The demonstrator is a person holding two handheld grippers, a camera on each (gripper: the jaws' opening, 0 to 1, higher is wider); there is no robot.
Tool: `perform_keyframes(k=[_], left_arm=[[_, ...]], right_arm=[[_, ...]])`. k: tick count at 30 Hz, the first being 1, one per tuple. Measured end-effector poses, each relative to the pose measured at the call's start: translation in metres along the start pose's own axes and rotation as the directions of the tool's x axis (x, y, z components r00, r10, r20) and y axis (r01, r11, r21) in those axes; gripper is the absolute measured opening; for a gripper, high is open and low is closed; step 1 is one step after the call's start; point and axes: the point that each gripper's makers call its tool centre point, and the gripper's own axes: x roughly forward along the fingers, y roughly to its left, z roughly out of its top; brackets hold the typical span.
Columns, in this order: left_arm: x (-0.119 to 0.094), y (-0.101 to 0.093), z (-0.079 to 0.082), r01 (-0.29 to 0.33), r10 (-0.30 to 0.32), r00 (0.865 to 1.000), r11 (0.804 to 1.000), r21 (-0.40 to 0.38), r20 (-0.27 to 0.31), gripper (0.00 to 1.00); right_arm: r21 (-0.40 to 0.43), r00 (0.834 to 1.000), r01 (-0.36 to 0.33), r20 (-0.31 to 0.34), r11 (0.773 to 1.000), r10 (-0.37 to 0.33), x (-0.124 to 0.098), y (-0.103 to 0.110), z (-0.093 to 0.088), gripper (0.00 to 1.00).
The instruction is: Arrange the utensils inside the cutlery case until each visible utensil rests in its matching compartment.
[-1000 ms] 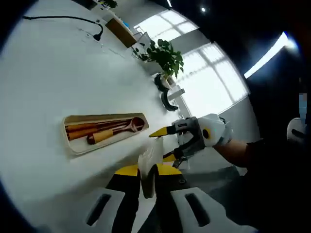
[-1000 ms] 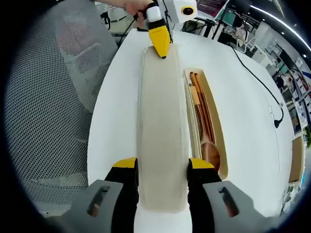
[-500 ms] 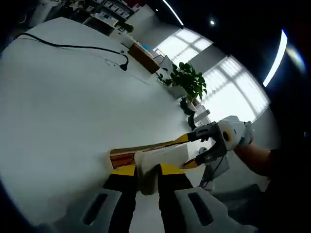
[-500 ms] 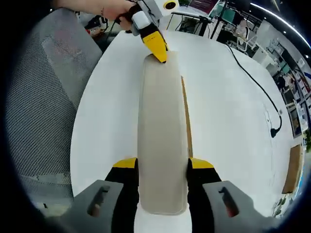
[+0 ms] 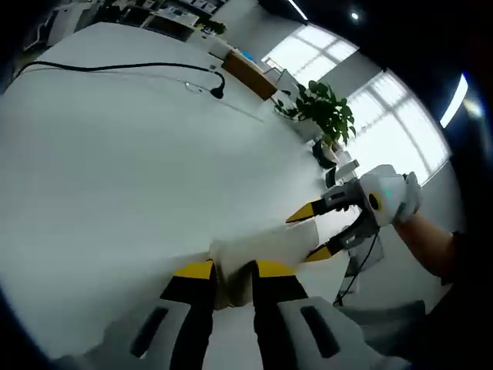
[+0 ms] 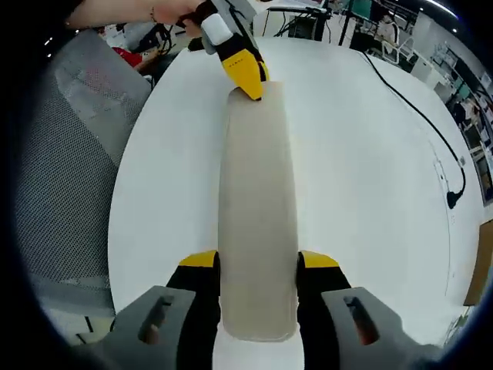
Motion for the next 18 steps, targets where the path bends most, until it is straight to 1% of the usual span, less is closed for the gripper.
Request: perform_keyframes(k=[4, 5, 7, 9, 13, 15, 18], left_arm=[[0.001, 0.007, -0.007, -0.042, 0.042, 0.999, 0.999, 0.018, -0.031, 0.19], [0.0, 0.006, -0.006, -0.038, 0.038, 0.999, 0.999, 0.016, -0.024, 0.19], [-0.001, 0.006, -0.006, -0.05, 0.051, 0.998, 0.998, 0.026, -0.029, 0.19], [-0.004, 0.007, -0.006, -0.074, 0.077, 0.996, 0.995, 0.059, -0.037, 0.19], [-0.005, 0.011, -0.009, -0.101, 0.107, 0.993, 0.991, 0.093, -0.058, 0.19], [-0.003, 0.011, -0.011, -0.103, 0.11, 0.991, 0.99, 0.098, -0.073, 0.19], [-0.003, 0.013, -0.01, -0.11, 0.119, 0.99, 0.988, 0.104, -0.081, 0.19]], right_arm=[[-0.014, 1.0, -0.005, -0.006, 1.0, 0.005, 0.003, 0.0, 0.001, 0.36], [-0.017, 1.0, -0.004, -0.016, 1.0, 0.004, 0.004, -0.001, 0.0, 0.36], [-0.022, 1.0, -0.002, -0.021, 1.0, 0.001, 0.005, -0.001, 0.001, 0.36], [-0.022, 1.0, -0.003, -0.018, 1.0, 0.003, 0.004, -0.001, 0.002, 0.36], [-0.03, 1.0, -0.003, -0.02, 1.0, 0.003, 0.006, 0.0, 0.004, 0.36], [-0.034, 1.0, -0.003, -0.029, 0.999, 0.002, 0.008, -0.001, 0.002, 0.36], [-0.022, 1.0, -0.012, -0.026, 1.0, 0.011, 0.008, -0.001, 0.002, 0.36]])
